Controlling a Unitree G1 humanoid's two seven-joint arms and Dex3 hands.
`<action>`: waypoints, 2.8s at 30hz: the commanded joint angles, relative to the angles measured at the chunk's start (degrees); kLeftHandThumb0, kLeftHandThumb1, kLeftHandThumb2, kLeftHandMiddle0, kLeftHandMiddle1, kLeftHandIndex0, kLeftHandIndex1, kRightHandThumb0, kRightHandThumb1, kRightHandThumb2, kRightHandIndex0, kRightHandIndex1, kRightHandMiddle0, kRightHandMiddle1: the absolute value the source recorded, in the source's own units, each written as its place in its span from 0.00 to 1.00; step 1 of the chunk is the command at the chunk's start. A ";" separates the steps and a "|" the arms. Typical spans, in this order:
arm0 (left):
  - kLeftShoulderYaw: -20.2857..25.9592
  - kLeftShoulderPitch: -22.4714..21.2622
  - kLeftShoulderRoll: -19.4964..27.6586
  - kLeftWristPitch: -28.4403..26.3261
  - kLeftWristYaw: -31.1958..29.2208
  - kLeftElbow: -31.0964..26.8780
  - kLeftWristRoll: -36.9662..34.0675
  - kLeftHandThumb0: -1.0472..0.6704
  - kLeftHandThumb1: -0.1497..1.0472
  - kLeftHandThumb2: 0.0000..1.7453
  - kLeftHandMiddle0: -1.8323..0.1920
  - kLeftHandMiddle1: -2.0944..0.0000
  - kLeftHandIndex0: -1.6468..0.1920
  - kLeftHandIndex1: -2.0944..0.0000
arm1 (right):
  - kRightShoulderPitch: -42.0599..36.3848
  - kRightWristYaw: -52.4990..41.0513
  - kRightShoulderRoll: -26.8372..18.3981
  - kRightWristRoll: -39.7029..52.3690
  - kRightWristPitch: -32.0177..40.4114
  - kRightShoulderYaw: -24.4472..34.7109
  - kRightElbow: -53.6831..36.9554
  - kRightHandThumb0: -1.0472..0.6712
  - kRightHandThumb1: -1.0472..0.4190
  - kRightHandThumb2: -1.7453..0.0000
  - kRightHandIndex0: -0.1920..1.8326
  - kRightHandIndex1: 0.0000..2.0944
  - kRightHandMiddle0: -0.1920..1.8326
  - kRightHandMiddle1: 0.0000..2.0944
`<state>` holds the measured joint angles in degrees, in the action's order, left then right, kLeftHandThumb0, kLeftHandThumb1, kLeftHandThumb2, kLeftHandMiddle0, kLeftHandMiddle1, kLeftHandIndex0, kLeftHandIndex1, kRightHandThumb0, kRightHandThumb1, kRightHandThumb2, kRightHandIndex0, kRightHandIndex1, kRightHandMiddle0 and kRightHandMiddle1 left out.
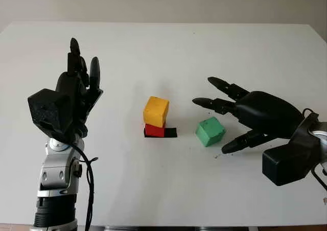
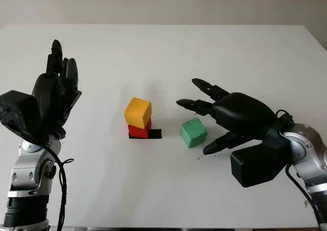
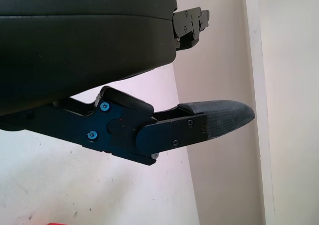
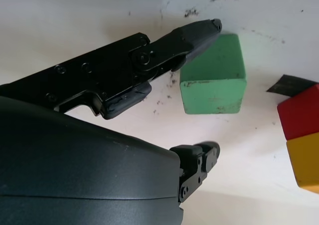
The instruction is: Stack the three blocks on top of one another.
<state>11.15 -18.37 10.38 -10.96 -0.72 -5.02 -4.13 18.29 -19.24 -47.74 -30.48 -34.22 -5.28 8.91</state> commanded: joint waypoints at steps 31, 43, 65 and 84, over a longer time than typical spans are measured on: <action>-0.06 0.39 -0.03 -0.06 0.63 -1.19 0.46 0.17 1.00 0.35 1.00 0.99 1.00 0.99 | 4.03 3.76 1.58 -0.98 -4.64 -3.60 5.54 0.35 0.06 0.97 0.17 0.03 0.25 0.61; -0.25 0.58 0.26 0.28 0.32 -1.04 0.72 0.17 1.00 0.36 1.00 0.99 1.00 0.99 | 8.31 4.48 0.64 -4.22 -6.36 -4.02 8.15 0.35 0.05 0.97 0.20 0.04 0.26 0.64; -0.81 0.30 -0.43 0.56 0.91 -0.64 0.93 0.16 1.00 0.35 1.00 0.99 1.00 1.00 | 41.21 -4.72 5.99 3.27 -12.29 -7.68 24.85 0.35 0.10 0.97 0.24 0.03 0.35 0.62; -0.71 -0.32 -1.06 1.44 1.53 0.20 0.01 0.16 1.00 0.36 1.00 1.00 1.00 1.00 | 56.11 -7.86 13.93 -0.86 -20.35 -15.62 27.25 0.35 0.09 0.97 0.26 0.04 0.35 0.67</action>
<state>10.16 -18.23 9.46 -10.09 0.61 -4.97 -4.01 72.60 -27.39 -34.27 -31.28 -53.85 -20.57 35.55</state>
